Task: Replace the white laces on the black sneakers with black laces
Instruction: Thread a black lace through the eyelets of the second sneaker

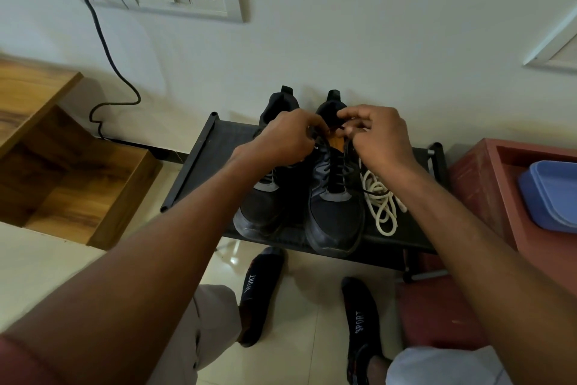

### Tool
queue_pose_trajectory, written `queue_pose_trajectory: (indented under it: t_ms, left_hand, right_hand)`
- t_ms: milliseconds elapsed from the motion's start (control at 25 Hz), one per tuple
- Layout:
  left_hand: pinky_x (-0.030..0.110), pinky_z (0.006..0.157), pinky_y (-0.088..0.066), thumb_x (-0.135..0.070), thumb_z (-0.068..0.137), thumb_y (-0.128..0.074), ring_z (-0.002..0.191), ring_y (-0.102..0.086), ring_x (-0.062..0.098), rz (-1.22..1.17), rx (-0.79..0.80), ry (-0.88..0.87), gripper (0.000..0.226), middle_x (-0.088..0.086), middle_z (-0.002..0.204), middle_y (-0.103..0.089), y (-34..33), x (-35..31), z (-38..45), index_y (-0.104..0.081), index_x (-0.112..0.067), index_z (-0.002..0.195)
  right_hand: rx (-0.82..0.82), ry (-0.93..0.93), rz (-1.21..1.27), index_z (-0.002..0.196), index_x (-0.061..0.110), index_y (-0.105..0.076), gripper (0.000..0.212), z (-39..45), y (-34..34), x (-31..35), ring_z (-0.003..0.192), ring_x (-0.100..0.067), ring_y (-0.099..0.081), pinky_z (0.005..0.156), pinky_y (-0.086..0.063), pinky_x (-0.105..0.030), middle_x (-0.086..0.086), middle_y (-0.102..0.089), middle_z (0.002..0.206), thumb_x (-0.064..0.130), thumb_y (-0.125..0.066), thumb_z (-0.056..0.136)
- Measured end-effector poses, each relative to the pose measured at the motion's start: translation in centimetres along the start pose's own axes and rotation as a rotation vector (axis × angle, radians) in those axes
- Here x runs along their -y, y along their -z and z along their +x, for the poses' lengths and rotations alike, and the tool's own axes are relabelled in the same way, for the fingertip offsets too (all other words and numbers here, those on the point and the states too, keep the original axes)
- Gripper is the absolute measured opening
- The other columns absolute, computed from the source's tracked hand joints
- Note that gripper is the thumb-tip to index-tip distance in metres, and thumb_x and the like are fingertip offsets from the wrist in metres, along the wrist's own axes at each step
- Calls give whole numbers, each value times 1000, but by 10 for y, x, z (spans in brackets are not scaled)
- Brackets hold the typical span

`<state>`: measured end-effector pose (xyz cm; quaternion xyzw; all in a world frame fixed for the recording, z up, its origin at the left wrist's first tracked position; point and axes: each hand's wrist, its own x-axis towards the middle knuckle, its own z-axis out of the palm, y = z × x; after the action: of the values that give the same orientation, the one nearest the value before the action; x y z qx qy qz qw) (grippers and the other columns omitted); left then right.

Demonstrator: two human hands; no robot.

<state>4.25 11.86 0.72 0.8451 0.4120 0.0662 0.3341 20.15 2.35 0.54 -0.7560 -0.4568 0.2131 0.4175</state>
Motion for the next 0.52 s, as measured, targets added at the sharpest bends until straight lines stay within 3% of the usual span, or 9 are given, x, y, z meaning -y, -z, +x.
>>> queue_pose_trajectory:
  t_ms: [80,200,360,440,520]
  left_hand:
    - [51,72,-63,5,86,-50,72,-74,27,-56,15,35,50,10,83,-75,-1,3,1,-75,-29,113]
    - [52,73,-64,6,85,-51,75,-75,32,-116,26,72,51,13,82,-76,-1,5,2,-75,-31,109]
    - [50,76,-65,8,88,-54,81,-75,36,-173,51,93,48,19,87,-75,-1,6,2,-74,-26,115]
    - [51,77,-64,10,88,-54,84,-75,39,-193,56,105,48,21,91,-74,0,6,1,-74,-23,117]
    - [51,78,-64,11,89,-54,88,-74,41,-206,63,118,49,21,93,-73,0,5,0,-73,-22,119]
  right_hand:
    - [53,19,-82,109,24,-81,34,-2,-3,-3,88,-1,-73,86,-59,-23,7,-78,95,-1,-62,97]
    - [76,76,-204,104,28,-82,18,-4,-4,-4,87,-7,-71,79,-55,-24,7,-78,95,15,-75,95]
    - [16,172,-359,95,31,-80,5,-5,-9,-9,81,-12,-66,62,-44,-22,8,-72,93,26,-79,92]
    - [-29,182,-400,93,30,-78,2,-5,-13,-13,81,-14,-60,59,-36,-21,6,-62,98,27,-79,93]
    - [-57,140,-398,92,31,-79,1,-4,-16,-17,83,-15,-58,62,-39,-25,3,-56,102,29,-79,92]
